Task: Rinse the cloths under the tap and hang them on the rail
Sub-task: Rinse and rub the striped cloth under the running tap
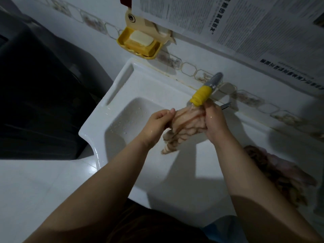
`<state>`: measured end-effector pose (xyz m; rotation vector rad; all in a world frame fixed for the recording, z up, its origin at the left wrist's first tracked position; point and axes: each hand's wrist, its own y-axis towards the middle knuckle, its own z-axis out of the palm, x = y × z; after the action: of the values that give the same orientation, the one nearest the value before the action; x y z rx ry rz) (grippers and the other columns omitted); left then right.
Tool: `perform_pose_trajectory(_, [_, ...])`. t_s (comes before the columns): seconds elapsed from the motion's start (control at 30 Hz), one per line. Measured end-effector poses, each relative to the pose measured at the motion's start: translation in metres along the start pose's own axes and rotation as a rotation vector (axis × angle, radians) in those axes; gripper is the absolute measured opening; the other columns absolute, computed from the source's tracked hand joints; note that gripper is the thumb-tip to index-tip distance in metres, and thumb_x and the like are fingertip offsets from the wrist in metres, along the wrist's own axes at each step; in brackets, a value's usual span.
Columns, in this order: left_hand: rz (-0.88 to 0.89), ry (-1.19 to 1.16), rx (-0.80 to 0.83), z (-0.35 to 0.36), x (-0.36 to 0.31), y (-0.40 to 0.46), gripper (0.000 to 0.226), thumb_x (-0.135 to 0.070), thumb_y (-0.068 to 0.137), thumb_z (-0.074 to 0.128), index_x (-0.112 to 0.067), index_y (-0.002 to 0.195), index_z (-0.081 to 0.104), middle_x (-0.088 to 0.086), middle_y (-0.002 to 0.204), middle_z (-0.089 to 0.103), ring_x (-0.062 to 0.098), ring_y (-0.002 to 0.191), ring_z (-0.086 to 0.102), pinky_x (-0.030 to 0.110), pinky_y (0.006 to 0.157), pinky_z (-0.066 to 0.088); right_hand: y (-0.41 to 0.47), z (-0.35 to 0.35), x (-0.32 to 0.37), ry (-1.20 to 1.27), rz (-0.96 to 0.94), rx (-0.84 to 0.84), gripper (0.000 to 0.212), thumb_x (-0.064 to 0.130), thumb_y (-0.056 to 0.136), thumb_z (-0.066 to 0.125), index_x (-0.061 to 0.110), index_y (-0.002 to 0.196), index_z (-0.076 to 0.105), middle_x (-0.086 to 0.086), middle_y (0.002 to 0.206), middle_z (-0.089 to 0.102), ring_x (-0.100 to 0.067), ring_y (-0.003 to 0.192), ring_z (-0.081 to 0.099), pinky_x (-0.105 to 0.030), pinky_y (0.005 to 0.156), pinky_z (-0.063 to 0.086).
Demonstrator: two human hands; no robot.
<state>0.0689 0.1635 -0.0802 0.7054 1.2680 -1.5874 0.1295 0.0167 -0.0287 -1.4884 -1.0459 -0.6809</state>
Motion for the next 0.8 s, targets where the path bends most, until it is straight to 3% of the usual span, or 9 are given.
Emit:
perform_pose_trajectory(0.07, [-0.03, -0.007, -0.213, 0.007, -0.008, 0.003, 0.045, -0.044, 0.088, 0.061, -0.007, 0.065, 0.049, 0.01, 0.061, 0.04, 0.022, 0.056, 0.038, 0.031, 0.055, 0.033, -0.011, 0.006, -0.002, -0.029, -0.04, -0.034, 0.036, 0.046, 0.072, 0.058, 0.012, 0.08, 0.07, -0.006, 0.08, 0.072, -0.017, 0.081, 0.069, -0.038, 0.083, 0.055])
perform_pose_trajectory(0.13, [-0.099, 0.021, -0.355, 0.016, -0.016, 0.008, 0.044, -0.045, 0.093, 0.056, -0.008, 0.067, 0.055, 0.012, 0.059, 0.048, 0.022, 0.053, 0.047, 0.029, 0.05, 0.04, -0.026, 0.023, -0.006, -0.171, -0.101, -0.03, 0.04, 0.042, 0.09, 0.055, 0.015, 0.061, 0.058, 0.001, 0.061, 0.06, -0.004, 0.06, 0.06, -0.023, 0.065, 0.048])
perform_pose_trajectory(0.23, [-0.223, 0.134, -0.31, 0.043, -0.022, 0.009, 0.056, -0.051, 0.098, 0.042, -0.006, 0.072, 0.064, 0.01, 0.064, 0.063, 0.019, 0.056, 0.059, 0.022, 0.049, 0.048, -0.027, 0.041, -0.008, -0.453, -0.166, -0.109, 0.054, 0.047, 0.097, 0.041, 0.014, 0.056, 0.05, -0.005, 0.06, 0.058, -0.022, 0.067, 0.061, -0.031, 0.065, 0.046])
perform_pose_trajectory(0.33, [-0.279, 0.11, -0.285, 0.061, -0.024, 0.006, 0.058, -0.053, 0.098, 0.04, -0.005, 0.074, 0.064, 0.009, 0.061, 0.062, 0.02, 0.057, 0.059, 0.019, 0.048, 0.046, -0.003, 0.032, -0.006, -0.552, -0.119, -0.234, 0.035, 0.033, 0.098, 0.044, 0.01, 0.076, 0.06, -0.02, 0.089, 0.067, -0.035, 0.089, 0.063, -0.03, 0.068, 0.04])
perform_pose_trajectory(0.43, [-0.263, 0.11, -0.337, 0.052, -0.02, 0.016, 0.055, -0.044, 0.102, 0.035, 0.002, 0.108, 0.064, 0.019, 0.099, 0.068, 0.028, 0.091, 0.065, 0.024, 0.075, 0.051, -0.02, 0.039, -0.015, -0.545, -0.272, -0.199, 0.046, 0.038, 0.099, 0.041, 0.005, 0.075, 0.063, -0.023, 0.082, 0.067, -0.036, 0.079, 0.063, -0.037, 0.066, 0.046])
perform_pose_trajectory(0.53, [-0.339, 0.063, -0.304, 0.057, -0.017, 0.01, 0.052, -0.045, 0.097, 0.049, 0.003, 0.097, 0.067, 0.017, 0.088, 0.066, 0.024, 0.069, 0.064, 0.027, 0.058, 0.051, -0.026, 0.037, -0.013, -0.605, -0.236, -0.199, 0.045, 0.033, 0.1, 0.04, -0.001, 0.087, 0.067, -0.025, 0.09, 0.067, -0.036, 0.088, 0.063, -0.04, 0.074, 0.047])
perform_pose_trajectory(0.63, [-0.38, 0.057, -0.247, 0.064, -0.015, 0.008, 0.044, -0.044, 0.096, 0.051, -0.003, 0.09, 0.065, 0.014, 0.085, 0.067, 0.026, 0.073, 0.064, 0.036, 0.065, 0.055, -0.01, 0.028, -0.01, -0.578, -0.178, -0.26, 0.037, 0.026, 0.099, 0.043, -0.003, 0.091, 0.066, -0.026, 0.094, 0.067, -0.038, 0.093, 0.063, -0.037, 0.074, 0.046])
perform_pose_trajectory(0.7, [-0.362, 0.028, -0.267, 0.058, -0.021, 0.012, 0.036, -0.04, 0.1, 0.046, -0.01, 0.084, 0.059, 0.005, 0.074, 0.059, 0.022, 0.069, 0.058, 0.025, 0.054, 0.049, -0.023, 0.039, -0.012, -0.607, -0.288, -0.239, 0.048, 0.036, 0.1, 0.039, 0.0, 0.086, 0.068, -0.025, 0.088, 0.068, -0.037, 0.086, 0.063, -0.04, 0.073, 0.048])
perform_pose_trajectory(0.8, [-0.411, -0.023, -0.284, 0.053, -0.026, 0.012, 0.044, -0.041, 0.098, 0.049, -0.002, 0.082, 0.061, 0.009, 0.066, 0.057, 0.019, 0.058, 0.061, 0.017, 0.038, 0.042, -0.028, 0.042, -0.018, -0.671, -0.3, -0.227, 0.053, 0.039, 0.1, 0.036, 0.002, 0.084, 0.069, -0.024, 0.088, 0.068, -0.039, 0.086, 0.063, -0.039, 0.072, 0.047])
